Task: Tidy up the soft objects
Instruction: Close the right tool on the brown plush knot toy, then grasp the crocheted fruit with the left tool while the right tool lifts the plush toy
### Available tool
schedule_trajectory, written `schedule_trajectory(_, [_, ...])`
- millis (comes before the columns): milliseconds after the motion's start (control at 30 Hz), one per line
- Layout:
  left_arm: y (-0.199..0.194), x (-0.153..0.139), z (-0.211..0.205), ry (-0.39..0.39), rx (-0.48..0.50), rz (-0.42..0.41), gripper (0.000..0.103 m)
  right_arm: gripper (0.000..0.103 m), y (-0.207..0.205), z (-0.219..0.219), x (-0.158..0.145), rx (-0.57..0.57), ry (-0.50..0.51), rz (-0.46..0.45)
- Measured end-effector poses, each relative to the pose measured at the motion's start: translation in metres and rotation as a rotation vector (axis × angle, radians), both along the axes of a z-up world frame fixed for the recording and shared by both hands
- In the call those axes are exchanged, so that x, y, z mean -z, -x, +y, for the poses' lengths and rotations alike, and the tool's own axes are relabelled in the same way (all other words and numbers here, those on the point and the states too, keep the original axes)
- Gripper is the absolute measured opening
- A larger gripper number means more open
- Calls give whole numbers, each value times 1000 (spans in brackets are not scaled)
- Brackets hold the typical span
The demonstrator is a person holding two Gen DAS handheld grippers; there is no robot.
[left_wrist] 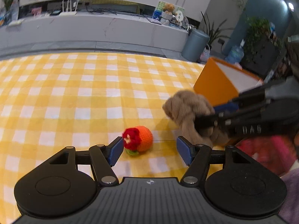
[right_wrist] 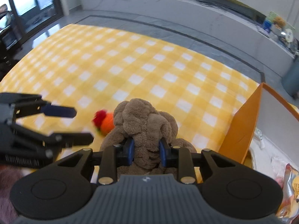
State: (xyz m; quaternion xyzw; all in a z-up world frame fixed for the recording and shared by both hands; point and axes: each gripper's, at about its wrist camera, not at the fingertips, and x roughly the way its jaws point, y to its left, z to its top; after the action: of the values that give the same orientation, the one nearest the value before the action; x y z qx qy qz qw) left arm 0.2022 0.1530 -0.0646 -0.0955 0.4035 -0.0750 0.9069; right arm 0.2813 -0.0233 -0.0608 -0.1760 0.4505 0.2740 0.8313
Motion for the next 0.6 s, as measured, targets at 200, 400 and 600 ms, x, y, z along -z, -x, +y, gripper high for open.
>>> schedule_trajectory(200, [-21,26,-3,-61,26,25,74,29,-23,8,30,26,6,100])
schedule_trajectory(400, [-25,37,-3,-57,8,15,61,31,-24,12,36,14,-3,108])
schedule_trajectory(600, [-23,34,-13,-104,28,-25,51,33,-24,10,38,14,-10,99])
